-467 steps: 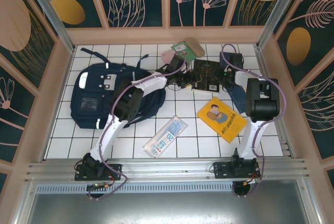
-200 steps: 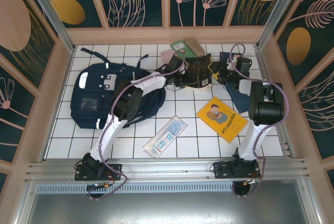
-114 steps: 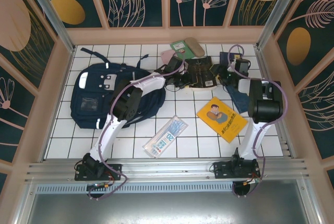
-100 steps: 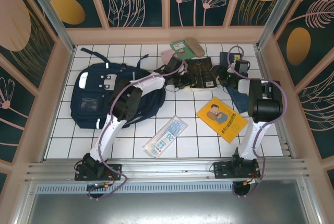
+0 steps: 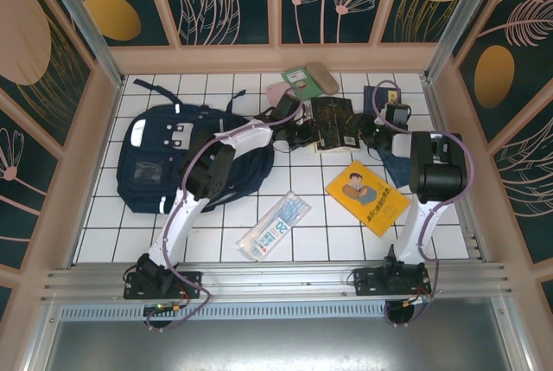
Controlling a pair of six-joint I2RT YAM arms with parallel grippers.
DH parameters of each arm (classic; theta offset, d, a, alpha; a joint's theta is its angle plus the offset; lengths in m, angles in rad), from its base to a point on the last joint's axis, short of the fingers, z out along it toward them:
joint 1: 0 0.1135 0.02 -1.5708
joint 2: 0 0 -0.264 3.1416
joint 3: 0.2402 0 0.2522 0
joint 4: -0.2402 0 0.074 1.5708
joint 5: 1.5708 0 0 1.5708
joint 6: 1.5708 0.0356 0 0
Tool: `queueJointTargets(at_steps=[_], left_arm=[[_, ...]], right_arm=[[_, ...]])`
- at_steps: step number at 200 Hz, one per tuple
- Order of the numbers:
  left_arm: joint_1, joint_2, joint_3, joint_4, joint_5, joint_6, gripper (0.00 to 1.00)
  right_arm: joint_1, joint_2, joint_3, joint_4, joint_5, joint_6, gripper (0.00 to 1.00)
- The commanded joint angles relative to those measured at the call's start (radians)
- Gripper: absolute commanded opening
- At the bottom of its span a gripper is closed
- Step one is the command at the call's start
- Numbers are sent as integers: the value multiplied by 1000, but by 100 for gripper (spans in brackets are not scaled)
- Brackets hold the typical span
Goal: Pack the student bag
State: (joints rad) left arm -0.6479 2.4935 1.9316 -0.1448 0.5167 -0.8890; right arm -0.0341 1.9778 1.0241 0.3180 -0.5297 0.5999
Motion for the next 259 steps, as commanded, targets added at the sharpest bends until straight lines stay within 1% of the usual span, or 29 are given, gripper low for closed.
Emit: queueJointTargets(at_steps=[1, 25, 35, 39, 47, 54, 69, 101, 113, 117, 133, 157, 164, 191, 209, 239, 259], left_arm=[[-32, -44, 6, 64, 68, -4, 0], [-33, -107, -76, 120, 99, -16, 0], [-33, -133, -111, 129, 100, -16, 18], [-33, -144, -125, 134, 98, -15, 24], [-32, -166, -161, 144, 94, -12, 32], [-31, -184, -189, 152, 91, -9, 36], [-29, -208, -234, 166, 83, -12, 40], [-15, -241, -322, 231, 79, -53, 44], [-9, -251, -343, 253, 80, -65, 44], [-6, -255, -347, 256, 78, -67, 42], [-3, -262, -344, 255, 80, -62, 31], [-3, -258, -317, 236, 91, -58, 5], [-3, -259, -306, 221, 92, -55, 0], [4, -288, -294, 174, 89, -39, 0], [14, -320, -297, 150, 88, -30, 0], [26, -362, -287, 111, 98, -18, 0], [30, -385, -280, 99, 106, -18, 0]], right_arm=[[111, 3, -69, -183, -131, 16, 58], [131, -37, -104, -200, -104, 17, 58], [140, -58, -124, -197, -99, 17, 58], [142, -69, -131, -197, -97, 17, 58], [144, -85, -145, -198, -88, 15, 58], [143, -97, -157, -196, -83, 17, 58], [143, -113, -175, -195, -72, 20, 58], [143, -119, -206, -169, -86, 41, 58], [145, -116, -212, -159, -91, 47, 58], [145, -116, -216, -155, -93, 49, 58], [148, -115, -221, -153, -90, 49, 58], [149, -130, -220, -175, -55, 49, 58], [151, -137, -218, -190, -37, 48, 59], [149, -197, -215, -263, 74, 29, 63], [148, -230, -214, -300, 110, 23, 65], [144, -268, -235, -308, 89, 49, 72], [117, -302, -290, -226, 18, 104, 78]])
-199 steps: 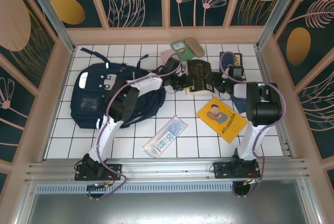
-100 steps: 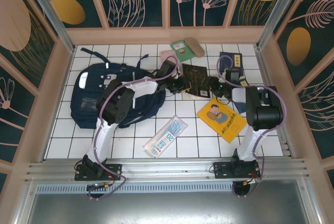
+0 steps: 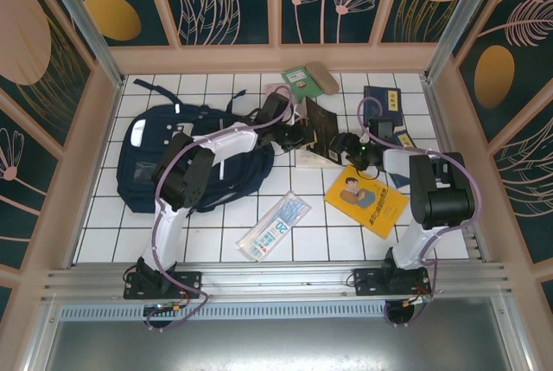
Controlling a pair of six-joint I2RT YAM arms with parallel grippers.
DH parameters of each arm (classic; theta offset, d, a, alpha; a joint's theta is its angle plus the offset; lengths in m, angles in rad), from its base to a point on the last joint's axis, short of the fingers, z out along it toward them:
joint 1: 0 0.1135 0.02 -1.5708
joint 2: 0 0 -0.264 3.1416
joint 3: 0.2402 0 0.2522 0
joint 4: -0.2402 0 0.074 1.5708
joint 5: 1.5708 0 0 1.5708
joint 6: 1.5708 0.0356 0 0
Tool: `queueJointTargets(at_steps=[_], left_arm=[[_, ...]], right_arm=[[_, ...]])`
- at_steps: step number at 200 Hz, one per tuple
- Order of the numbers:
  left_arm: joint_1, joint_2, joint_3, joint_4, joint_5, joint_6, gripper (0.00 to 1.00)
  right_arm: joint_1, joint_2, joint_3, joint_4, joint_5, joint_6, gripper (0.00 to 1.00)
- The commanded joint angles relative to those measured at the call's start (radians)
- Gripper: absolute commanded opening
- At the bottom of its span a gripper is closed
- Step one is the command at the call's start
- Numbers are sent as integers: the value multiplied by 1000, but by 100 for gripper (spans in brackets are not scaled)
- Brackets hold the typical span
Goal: Pack the student bag
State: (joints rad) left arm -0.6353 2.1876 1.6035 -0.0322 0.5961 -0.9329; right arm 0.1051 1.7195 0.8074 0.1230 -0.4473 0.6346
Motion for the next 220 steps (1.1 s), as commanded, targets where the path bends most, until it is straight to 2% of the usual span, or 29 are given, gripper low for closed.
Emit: queueJointTargets(at_steps=[1, 15, 39, 90, 136, 177, 198, 220], left_arm=[[18, -80, 49, -14, 27, 26, 0], [20, -93, 55, -20, 31, 25, 0], [26, -107, 61, -20, 44, 17, 0], [27, -130, 66, -12, 72, 9, 0], [26, -161, 21, -20, 71, 17, 0], [26, -179, -11, -49, 55, 48, 1], [29, -190, -28, -57, 48, 58, 3], [35, -200, -40, -76, 35, 72, 9]], right_arm=[[-24, -44, -76, -25, -70, 73, 78], [-48, -40, -114, 79, -173, 129, 85], [-49, 1, -137, 252, -345, 212, 86], [-6, 71, -152, 536, -479, 386, 84], [-13, 76, -199, 731, -449, 518, 62], [-12, 71, -210, 779, -439, 559, 31], [-12, 60, -217, 779, -432, 558, 21], [-15, 47, -220, 760, -421, 546, 12]])
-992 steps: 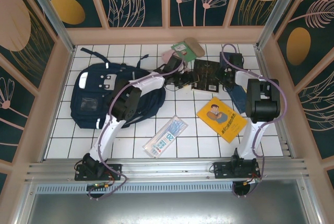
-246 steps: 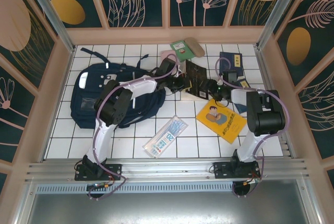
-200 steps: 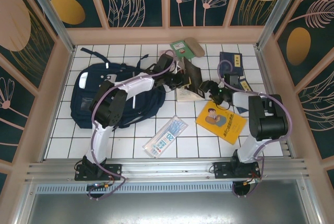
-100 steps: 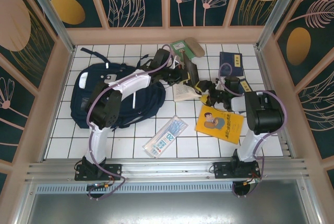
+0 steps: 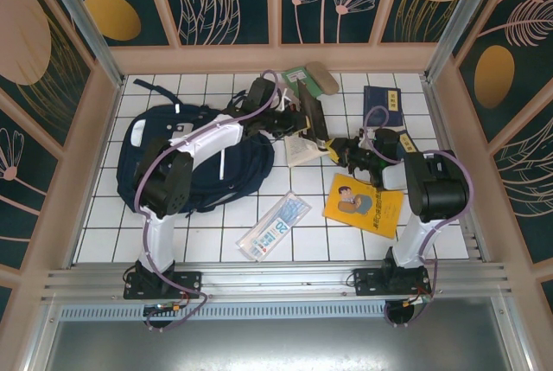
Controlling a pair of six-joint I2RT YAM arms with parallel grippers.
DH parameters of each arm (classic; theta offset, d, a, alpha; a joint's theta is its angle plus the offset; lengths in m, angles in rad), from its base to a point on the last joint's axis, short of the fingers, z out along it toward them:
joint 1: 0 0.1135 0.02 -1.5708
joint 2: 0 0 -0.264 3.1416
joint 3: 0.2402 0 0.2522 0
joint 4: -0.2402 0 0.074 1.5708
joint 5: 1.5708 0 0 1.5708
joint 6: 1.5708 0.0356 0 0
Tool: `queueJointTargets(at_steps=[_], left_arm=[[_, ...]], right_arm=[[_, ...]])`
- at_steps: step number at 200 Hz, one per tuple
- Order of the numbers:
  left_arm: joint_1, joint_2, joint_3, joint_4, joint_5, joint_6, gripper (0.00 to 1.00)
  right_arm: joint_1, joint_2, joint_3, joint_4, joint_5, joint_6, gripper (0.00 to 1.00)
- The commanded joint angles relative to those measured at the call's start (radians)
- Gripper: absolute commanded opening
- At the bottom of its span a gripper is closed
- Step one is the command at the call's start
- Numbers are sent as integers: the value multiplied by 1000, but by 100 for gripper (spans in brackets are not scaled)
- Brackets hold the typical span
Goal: Pack the student bag
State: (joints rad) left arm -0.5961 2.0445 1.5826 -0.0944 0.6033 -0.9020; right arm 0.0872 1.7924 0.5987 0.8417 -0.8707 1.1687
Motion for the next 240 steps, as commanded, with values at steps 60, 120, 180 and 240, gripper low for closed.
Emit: queueJointTargets(at_steps=[60, 120, 180, 240], left_arm=[[62, -128, -93, -142, -96, 95, 57], [110, -212, -217, -159, -129, 105, 63], [110, -254, -306, 167, 56, -174, 78], [117, -279, -351, 618, 118, -497, 91]], right_arm=[[0, -142, 4, -161, 90, -115, 0], [14, -329, 83, -347, 153, -139, 0], [84, -447, 210, -332, 102, -27, 0], [157, -520, 252, -195, 134, 122, 0]])
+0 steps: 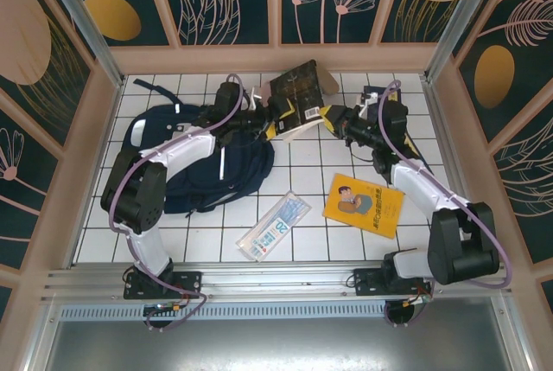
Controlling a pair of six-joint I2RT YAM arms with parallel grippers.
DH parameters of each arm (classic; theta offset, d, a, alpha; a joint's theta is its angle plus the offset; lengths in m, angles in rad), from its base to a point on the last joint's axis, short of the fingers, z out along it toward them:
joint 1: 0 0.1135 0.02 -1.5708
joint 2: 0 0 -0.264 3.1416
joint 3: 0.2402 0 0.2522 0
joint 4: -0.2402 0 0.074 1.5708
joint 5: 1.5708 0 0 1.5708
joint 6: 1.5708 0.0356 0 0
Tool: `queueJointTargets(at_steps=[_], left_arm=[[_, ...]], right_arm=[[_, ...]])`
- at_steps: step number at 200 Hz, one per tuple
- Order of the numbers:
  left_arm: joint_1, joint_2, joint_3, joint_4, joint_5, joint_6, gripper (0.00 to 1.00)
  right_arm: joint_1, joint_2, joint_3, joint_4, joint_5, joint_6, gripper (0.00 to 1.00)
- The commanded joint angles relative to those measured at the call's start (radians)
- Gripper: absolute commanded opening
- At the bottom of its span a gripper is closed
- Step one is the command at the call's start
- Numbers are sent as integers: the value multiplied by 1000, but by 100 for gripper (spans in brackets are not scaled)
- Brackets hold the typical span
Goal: Pack the student bag
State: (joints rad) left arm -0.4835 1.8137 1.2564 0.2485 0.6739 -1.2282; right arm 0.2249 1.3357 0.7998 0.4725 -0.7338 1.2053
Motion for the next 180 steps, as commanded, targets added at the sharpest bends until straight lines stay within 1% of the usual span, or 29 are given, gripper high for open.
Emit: queueJointTargets(at_steps=[1, 29, 63, 91, 110, 125, 164, 180], left_arm=[[5, -48, -25, 279, 49, -173, 91], [6, -54, -18, 298, 48, -187, 93], [6, -54, -31, 432, 54, -271, 95], [6, -51, -5, 493, 66, -304, 96], [8, -53, 9, 504, 65, -311, 96], [10, -52, 5, 555, 61, -342, 96], [15, -36, 3, 708, 46, -440, 91], [16, -31, 5, 760, 40, -469, 86]], right_arm=[[19, -65, 52, 176, -2, 87, 0], [46, -106, 97, 191, 37, 105, 0], [86, -119, 149, 206, 72, 117, 0], [103, -123, 146, 243, 91, 140, 0], [111, -122, 144, 261, 95, 155, 0], [115, -128, 138, 268, 103, 158, 0], [114, -157, 111, 256, 125, 160, 0], [115, -163, 104, 238, 123, 147, 0]])
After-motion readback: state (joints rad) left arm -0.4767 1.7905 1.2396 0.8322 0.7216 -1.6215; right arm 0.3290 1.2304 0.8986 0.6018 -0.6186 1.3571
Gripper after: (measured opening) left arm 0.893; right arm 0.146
